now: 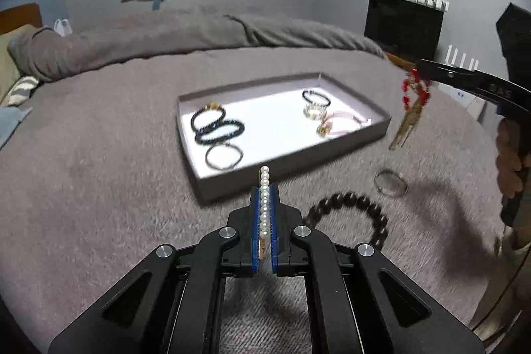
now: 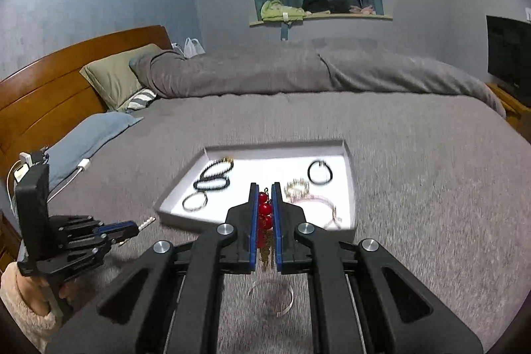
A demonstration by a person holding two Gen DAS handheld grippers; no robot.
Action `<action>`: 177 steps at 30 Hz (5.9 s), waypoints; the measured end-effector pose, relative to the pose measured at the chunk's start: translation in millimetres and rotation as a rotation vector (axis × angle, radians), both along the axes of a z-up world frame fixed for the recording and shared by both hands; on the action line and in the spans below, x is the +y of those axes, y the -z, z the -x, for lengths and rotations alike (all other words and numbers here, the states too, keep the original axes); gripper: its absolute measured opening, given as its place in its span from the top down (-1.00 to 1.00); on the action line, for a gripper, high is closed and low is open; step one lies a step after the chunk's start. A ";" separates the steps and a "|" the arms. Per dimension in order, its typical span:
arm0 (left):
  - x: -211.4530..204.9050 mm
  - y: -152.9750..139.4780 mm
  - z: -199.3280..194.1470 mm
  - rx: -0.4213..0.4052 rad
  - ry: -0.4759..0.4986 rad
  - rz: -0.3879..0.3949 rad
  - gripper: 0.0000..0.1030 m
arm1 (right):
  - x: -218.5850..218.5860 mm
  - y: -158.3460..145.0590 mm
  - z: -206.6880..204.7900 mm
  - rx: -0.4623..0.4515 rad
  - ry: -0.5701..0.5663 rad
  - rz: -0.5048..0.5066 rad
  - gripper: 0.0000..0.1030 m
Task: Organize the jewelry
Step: 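Carry the pearl pin and red earring over the tray with both tools, then open both tools to release the pin and earring into the tray, then move both open tools back over the wooden bead bracelet and silver hoop, then close the left tool on the dark wooden bead bracelet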
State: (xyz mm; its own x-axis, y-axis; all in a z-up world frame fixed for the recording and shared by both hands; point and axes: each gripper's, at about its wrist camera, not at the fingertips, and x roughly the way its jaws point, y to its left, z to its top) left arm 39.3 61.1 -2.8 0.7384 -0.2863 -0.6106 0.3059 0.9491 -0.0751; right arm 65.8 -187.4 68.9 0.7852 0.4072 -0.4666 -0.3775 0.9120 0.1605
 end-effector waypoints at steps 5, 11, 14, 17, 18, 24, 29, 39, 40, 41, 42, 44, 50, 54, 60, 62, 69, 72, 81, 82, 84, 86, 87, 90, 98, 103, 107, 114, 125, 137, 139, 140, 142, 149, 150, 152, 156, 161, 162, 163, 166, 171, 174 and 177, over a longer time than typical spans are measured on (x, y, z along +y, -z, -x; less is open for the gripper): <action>-5.1 -4.4 -16.3 -0.003 0.005 -0.021 0.88 | 6.0 -7.9 -21.7 -0.029 0.017 -0.001 0.86; -18.2 -8.9 -56.7 -0.006 0.027 -0.036 0.88 | 10.6 7.7 -53.5 -0.009 0.048 -0.002 0.86; -25.8 -1.3 -81.3 0.027 0.039 -0.027 0.88 | 12.8 20.6 -66.2 0.009 0.061 0.009 0.86; -34.1 6.5 -102.1 0.056 0.058 -0.025 0.88 | 9.4 34.6 -78.6 0.039 0.070 0.008 0.86; -36.8 8.4 -108.5 0.063 0.060 -0.029 0.88 | 8.7 38.9 -82.1 0.048 0.072 0.009 0.86; -37.6 28.3 -128.3 0.128 0.066 -0.013 0.88 | 2.5 67.0 -101.6 0.136 0.084 0.013 0.86; -33.8 42.5 -133.0 0.168 0.065 0.001 0.88 | 1.2 82.8 -111.3 0.224 0.084 0.004 0.86; -28.7 45.9 -133.0 0.164 0.045 0.014 0.87 | 3.1 94.9 -111.5 0.270 0.087 0.008 0.85; -29.0 45.5 -131.7 0.158 0.043 0.010 0.87 | 2.7 94.8 -110.8 0.266 0.090 0.009 0.85; -29.5 45.0 -130.0 0.152 0.041 0.003 0.87 | 3.1 95.2 -109.9 0.263 0.097 0.012 0.85; -30.6 44.6 -128.7 0.144 0.038 -0.006 0.87 | 4.2 95.7 -109.0 0.260 0.102 0.017 0.85; -31.8 42.8 -127.3 0.131 0.039 -0.016 0.86 | 5.5 95.5 -106.2 0.252 0.105 0.017 0.84; -29.3 32.4 -118.3 0.065 0.023 -0.015 0.32 | 8.5 86.1 -93.1 0.170 0.134 0.006 0.27; -29.2 23.4 -110.5 0.014 0.004 -0.026 -0.13 | 8.0 78.2 -85.1 0.140 0.148 -0.004 -0.26; -29.5 14.7 -96.8 -0.023 -0.006 -0.042 -0.53 | 1.9 68.0 -60.7 0.098 0.194 -0.003 -0.69; -28.4 12.8 -93.9 -0.030 -0.016 -0.039 -0.56 | -2.2 66.0 -53.3 0.088 0.210 -0.010 -0.73; -23.7 6.1 -77.9 -0.039 -0.050 -0.039 -0.69 | -14.8 56.2 -29.6 0.063 0.275 -0.009 -0.89; -20.2 2.8 -67.4 -0.048 -0.070 -0.040 -0.76 | -17.4 47.7 -14.5 0.027 0.277 0.001 -0.89; -2.7 -8.8 -39.3 -0.045 -0.168 -0.010 -0.82 | -23.1 31.1 25.2 -0.047 0.257 0.074 -0.89; -2.4 -9.6 -35.6 -0.048 -0.180 -0.010 -0.83 | -24.2 31.0 28.0 -0.049 0.256 0.082 -0.89; -2.3 -10.5 -26.9 -0.053 -0.199 -0.014 -0.84 | -28.0 31.4 36.2 -0.058 0.247 0.095 -0.89; -2.1 -9.6 -15.9 -0.053 -0.214 -0.020 -0.85 | -33.1 33.0 41.3 -0.058 0.241 0.093 -0.89; -2.0 -8.7 -10.9 -0.051 -0.220 -0.017 -0.85 | -34.6 34.1 43.6 -0.056 0.238 0.090 -0.89; -2.9 -6.6 -0.9 -0.043 -0.231 -0.015 -0.85 | -39.5 38.5 49.8 -0.041 0.227 0.080 -0.89; -11.4 2.2 16.8 -0.041 -0.239 -0.041 -0.85 | -43.5 51.2 70.1 -0.028 0.192 0.093 -0.89; -19.0 17.8 24.2 0.006 -0.206 -0.046 -0.85 | -38.2 75.1 67.4 0.046 0.161 0.112 -0.89; -24.5 26.9 29.4 0.029 -0.184 -0.063 -0.85 | -32.6 86.1 62.6 0.092 0.140 0.104 -0.89; -23.2 29.6 29.8 0.035 -0.179 -0.061 -0.85 | -30.6 94.4 60.0 0.111 0.128 0.103 -0.89; -42.7 37.3 28.1 0.069 -0.024 -0.006 -0.85 | -38.8 96.0 55.9 0.131 0.148 0.074 -0.89; -36.2 38.2 4.6 0.084 -0.109 -0.003 -0.50 | -32.9 99.3 47.8 0.164 0.132 0.054 -0.89; -38.4 42.3 -2.3 0.109 -0.103 -0.034 -0.17 | -26.7 100.2 43.7 0.175 0.119 0.054 -0.89; -38.8 44.1 -4.4 0.123 -0.099 -0.035 -0.07 | -23.9 100.6 42.2 0.177 0.117 0.056 -0.89; -39.4 50.6 -8.6 0.157 -0.086 -0.028 -0.07 | -17.7 101.8 40.1 0.179 0.108 0.066 -0.89; -42.8 55.1 -7.6 0.159 -0.031 -0.071 0.59 | -2.3 106.3 38.8 0.181 0.072 0.114 -0.89; -42.1 55.4 -7.7 0.160 -0.027 -0.073 0.65 | -0.7 106.7 38.3 0.183 0.068 0.121 -0.89; -37.6 53.6 -8.6 0.160 -0.032 -0.055 0.71 | 2.5 107.7 37.4 0.186 0.057 0.134 -0.89; -25.8 50.7 -9.2 0.152 -0.060 -0.034 0.71 | 13.2 107.8 36.1 0.178 0.027 0.170 -0.87; -15.7 51.8 -12.9 0.160 -0.093 -0.015 0.71 | 28.3 106.1 37.3 0.137 -0.004 0.246 -0.86; -15.5 51.6 -13.0 0.158 -0.096 -0.016 0.71 | 31.4 106.5 36.4 0.135 -0.012 0.261 -0.81; -15.5 51.4 -12.4 0.156 -0.097 -0.019 0.71 | 33.5 106.8 35.5 0.134 -0.014 0.274 -0.79; -15.4 51.4 -12.5 0.154 -0.100 -0.028 0.71 | 37.4 111.4 27.6 0.157 -0.016 0.303 -0.68; -13.6 52.9 -10.4 0.153 -0.101 -0.020 0.71 | 23.7 119.2 13.5 0.245 -0.002 0.238 -0.04; -14.7 55.7 -11.9 0.162 -0.099 -0.023 0.71 | 21.1 121.3 11.0 0.265 -0.011 0.218 0.04; -12.9 50.0 -7.9 0.133 -0.091 -0.001 0.71 | 18.6 118.2 13.9 0.247 -0.015 0.199 0.04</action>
State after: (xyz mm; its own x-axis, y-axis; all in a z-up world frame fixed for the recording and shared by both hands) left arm 47.2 48.2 -52.8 0.6737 -0.2216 -0.7049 0.2062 0.9725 -0.1086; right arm 51.8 -168.7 -49.2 0.6328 0.2996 -0.7140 -0.3632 0.9292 0.0680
